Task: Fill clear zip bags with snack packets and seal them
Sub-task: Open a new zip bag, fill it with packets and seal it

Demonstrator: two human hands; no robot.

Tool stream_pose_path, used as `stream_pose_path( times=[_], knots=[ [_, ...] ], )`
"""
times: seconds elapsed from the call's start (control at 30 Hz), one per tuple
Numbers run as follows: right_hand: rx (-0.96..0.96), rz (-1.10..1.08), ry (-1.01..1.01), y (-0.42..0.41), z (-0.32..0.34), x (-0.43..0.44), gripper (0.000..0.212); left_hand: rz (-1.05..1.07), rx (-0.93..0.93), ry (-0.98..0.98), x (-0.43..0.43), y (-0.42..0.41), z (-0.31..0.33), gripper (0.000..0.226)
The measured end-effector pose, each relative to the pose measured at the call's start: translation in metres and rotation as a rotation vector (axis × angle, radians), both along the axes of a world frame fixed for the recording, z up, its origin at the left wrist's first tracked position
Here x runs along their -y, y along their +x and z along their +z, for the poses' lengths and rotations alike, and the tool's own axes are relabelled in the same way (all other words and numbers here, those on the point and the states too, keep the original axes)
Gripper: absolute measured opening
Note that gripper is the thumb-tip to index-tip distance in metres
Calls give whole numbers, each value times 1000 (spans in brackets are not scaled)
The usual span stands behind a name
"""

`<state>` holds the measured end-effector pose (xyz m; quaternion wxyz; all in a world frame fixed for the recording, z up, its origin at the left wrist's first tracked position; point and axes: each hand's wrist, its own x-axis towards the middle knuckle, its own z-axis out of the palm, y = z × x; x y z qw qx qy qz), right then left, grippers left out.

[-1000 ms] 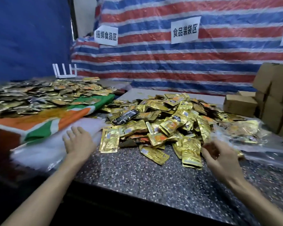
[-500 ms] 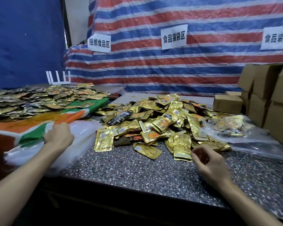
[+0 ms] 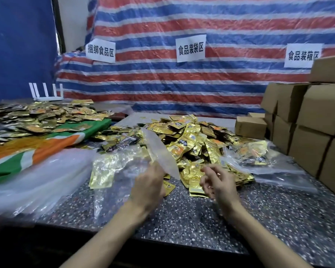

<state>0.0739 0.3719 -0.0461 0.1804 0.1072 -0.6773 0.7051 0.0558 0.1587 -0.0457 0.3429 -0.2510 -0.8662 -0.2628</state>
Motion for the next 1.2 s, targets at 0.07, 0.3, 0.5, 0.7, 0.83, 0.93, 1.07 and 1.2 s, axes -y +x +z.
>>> stream_pose_path(
  times=[0.07,0.3,0.5,0.7,0.83,0.93,1.07,1.2],
  knots=[
    [77,43,46,-7,-7,7,43,1,68,-41,-10,-5,-16,28],
    [236,117,35,-16,-17,14,77,-210,-67,-186,-19,-1,-30,40],
    [126,-21,224,-19,-26,7,14,-363,237,-187,-10,0,-25,29],
    [7,-36,180,-9,-23,7,10,-343,721,589,-31,7,6,65],
    [-14,-38,218,-7,-26,4,4,-328,876,788,-45,0,11,26],
    [-10,-45,246,-7,-27,3,5,-311,1042,907,-53,-2,7,27],
    [17,-59,276,-8,-30,4,3,-329,1101,1040,-59,-1,-6,23],
    [-19,-170,197,-4,-28,8,21,-371,990,1071,-54,-3,-23,20]
  ],
)
